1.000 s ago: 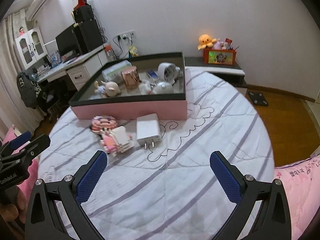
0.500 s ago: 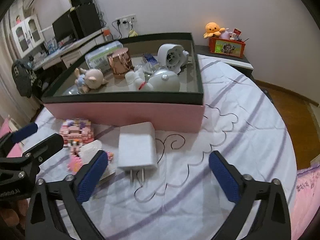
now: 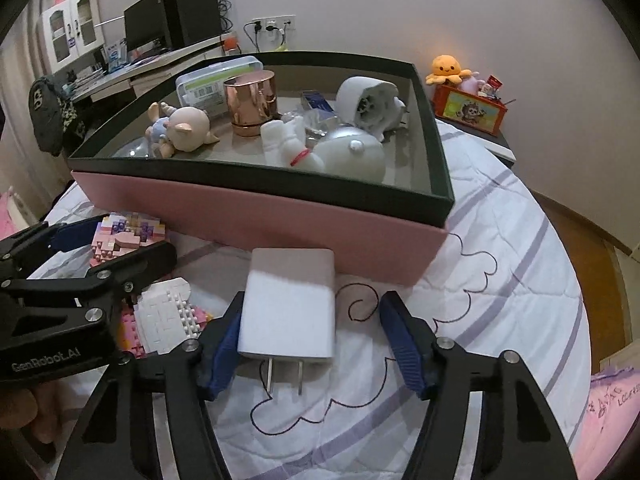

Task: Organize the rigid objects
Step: 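Grasp the pink block figure with left tool while right tool grasps the white charger, then lower the block figure and charger into the pink box and open both tools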

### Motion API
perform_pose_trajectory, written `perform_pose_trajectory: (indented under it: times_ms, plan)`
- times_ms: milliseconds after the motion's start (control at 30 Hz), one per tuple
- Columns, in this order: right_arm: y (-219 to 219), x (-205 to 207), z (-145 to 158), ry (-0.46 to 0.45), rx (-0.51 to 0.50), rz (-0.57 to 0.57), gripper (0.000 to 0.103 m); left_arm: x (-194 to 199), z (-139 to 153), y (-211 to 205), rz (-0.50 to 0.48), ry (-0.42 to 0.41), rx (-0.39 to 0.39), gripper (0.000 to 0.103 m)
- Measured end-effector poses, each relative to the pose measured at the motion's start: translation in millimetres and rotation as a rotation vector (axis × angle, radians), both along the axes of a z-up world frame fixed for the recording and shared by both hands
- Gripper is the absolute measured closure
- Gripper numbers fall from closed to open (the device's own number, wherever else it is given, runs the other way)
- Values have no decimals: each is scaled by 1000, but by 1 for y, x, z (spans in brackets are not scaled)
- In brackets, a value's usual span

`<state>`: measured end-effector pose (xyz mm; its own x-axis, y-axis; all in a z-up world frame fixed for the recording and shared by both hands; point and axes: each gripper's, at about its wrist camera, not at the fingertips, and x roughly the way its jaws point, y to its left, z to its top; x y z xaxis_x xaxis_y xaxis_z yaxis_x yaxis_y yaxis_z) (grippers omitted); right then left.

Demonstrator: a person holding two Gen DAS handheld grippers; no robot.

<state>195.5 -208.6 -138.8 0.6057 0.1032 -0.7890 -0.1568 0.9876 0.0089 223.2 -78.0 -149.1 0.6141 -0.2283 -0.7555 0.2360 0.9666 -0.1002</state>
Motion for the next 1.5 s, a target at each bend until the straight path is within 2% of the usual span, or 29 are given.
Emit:
perform_pose_trajectory:
  times_ms: [33,100,133,167,200,233,500,600,900,1033,1267,1500]
  plan:
    - [0,0,1,-2,6,9,43,-1,0,2,-4,1,-14,21]
    - [0,0,4,-5,29,23,62,-4,0,7,-5,3,-28,23]
    - [0,-1,5,-4,36,28,62,-6,1,10,-5,0,-37,37]
    - [-2,-1,6,-1,46,33,62,-8,2,13,-5,-1,-39,42]
    - [-4,-3,6,0,58,34,62,-11,4,17,-3,-4,-42,57]
    - [-6,-5,7,0,68,31,62,-12,5,19,-4,5,-41,61]
    - [-11,-23,12,-2,122,20,62,-34,13,39,3,-15,-65,63]
    - [-9,-30,19,-12,128,21,62,-38,18,43,2,-23,-73,69]
    - [0,-46,48,-67,157,47,62,-56,42,56,-3,-77,-95,69]
    - [4,-43,68,-109,160,69,62,-57,65,55,-21,-129,-97,69]
    - [12,-11,104,-186,139,96,62,-31,100,43,-51,-209,-90,69]
    - [13,41,106,-175,128,93,62,22,105,24,-64,-208,-72,69]
